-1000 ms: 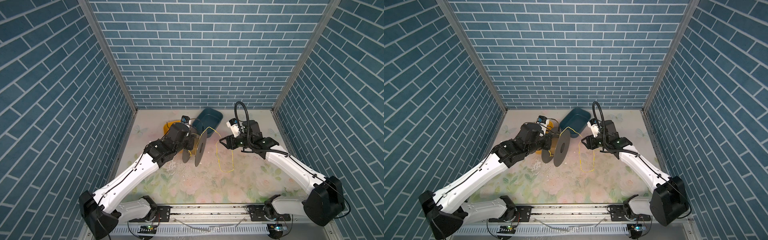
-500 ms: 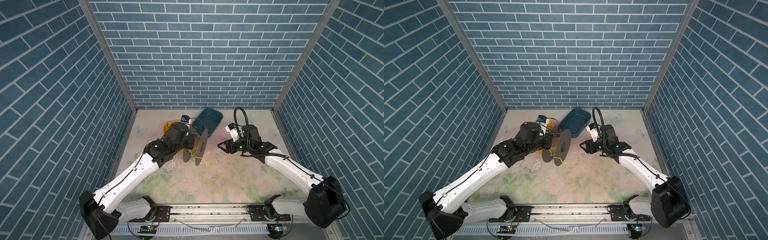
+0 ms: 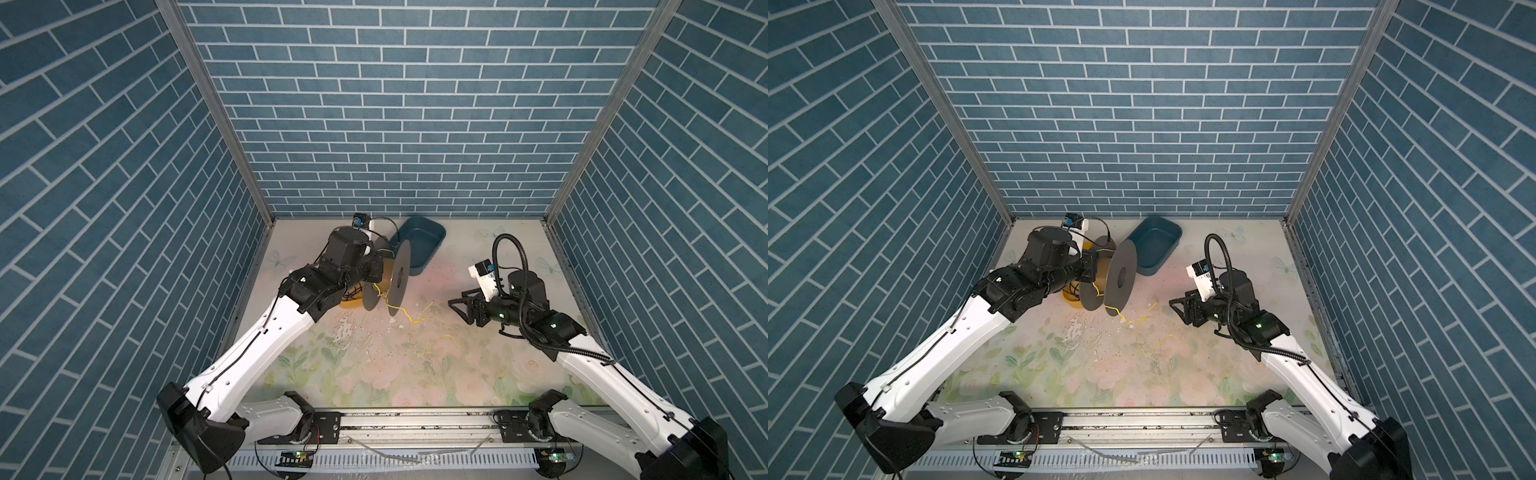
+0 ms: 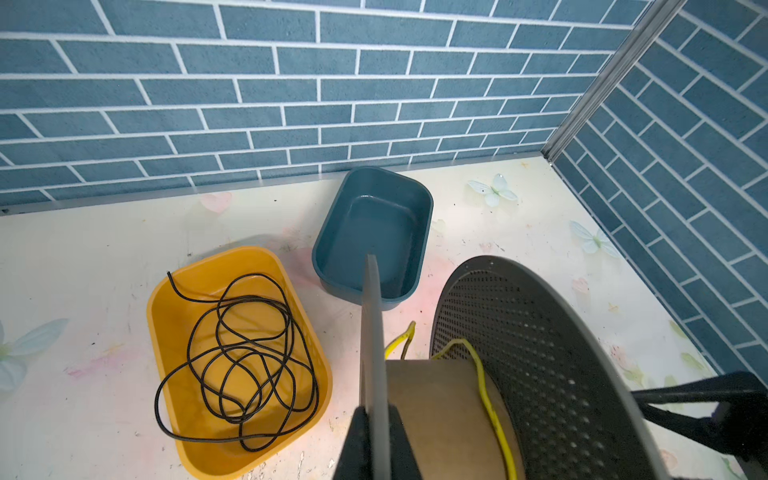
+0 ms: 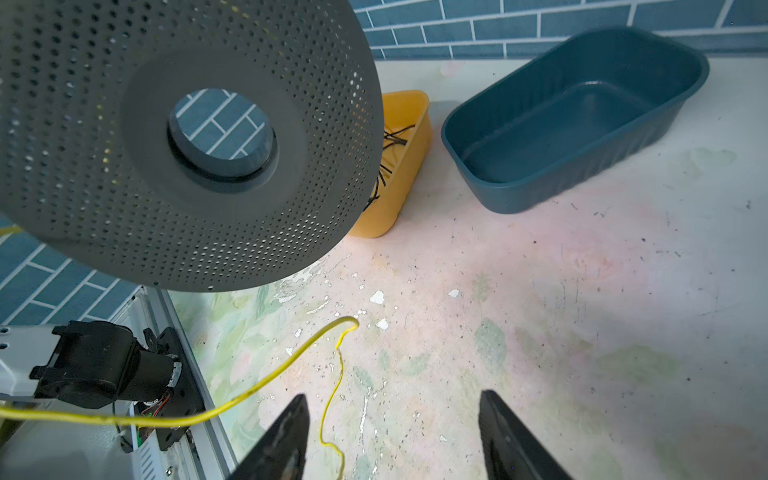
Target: Wrap the cables
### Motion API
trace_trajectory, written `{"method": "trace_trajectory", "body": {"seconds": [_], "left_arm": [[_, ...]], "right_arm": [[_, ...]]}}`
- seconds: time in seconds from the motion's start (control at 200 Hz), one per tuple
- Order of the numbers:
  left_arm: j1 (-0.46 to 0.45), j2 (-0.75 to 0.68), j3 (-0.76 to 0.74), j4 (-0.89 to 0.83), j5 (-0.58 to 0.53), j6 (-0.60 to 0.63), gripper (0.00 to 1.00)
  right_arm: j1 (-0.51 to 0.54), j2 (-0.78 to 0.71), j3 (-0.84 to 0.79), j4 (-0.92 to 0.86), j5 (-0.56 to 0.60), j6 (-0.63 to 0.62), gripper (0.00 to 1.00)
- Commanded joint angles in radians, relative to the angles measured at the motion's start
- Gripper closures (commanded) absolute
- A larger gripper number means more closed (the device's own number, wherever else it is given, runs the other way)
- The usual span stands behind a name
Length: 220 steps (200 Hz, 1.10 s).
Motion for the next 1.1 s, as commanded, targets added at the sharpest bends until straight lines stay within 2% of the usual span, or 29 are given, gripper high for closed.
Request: {"method": "trace_trajectory", "body": {"seconds": [0.0,0.315,0.625,0.865,0.965,1.095], "left_arm": [[0.011,0.006,0.049,0.022,0.030,-0.017,1.00],[0.023,0.022,0.076,0.015,0.061,-0.030,1.00],[0.023,0.036,0.077,0.026,0.097,-0.047,1.00],[0.022,0.031,0.088,0.008,0.094,-0.040,1.00],[0.023,0.028,0.088,0.009,0.093,-0.040,1.00],[0.025,0.027,0.089,-0.001,0.085,-0.033,1.00]], "right_arm": [[0.012,-0.029,-0.072,0.087,-0.042,-0.016,0.29],[0.092,0.026,-0.137,0.258,-0.044,-0.024,0.28],[0.130,0.177,-0.122,0.463,-0.044,0.007,0.31],[0.134,0.219,-0.101,0.548,-0.051,0.007,0.47],[0.135,0.237,-0.083,0.555,-0.063,0.010,0.58],[0.135,0.224,-0.087,0.548,-0.056,0.014,0.79]]}}
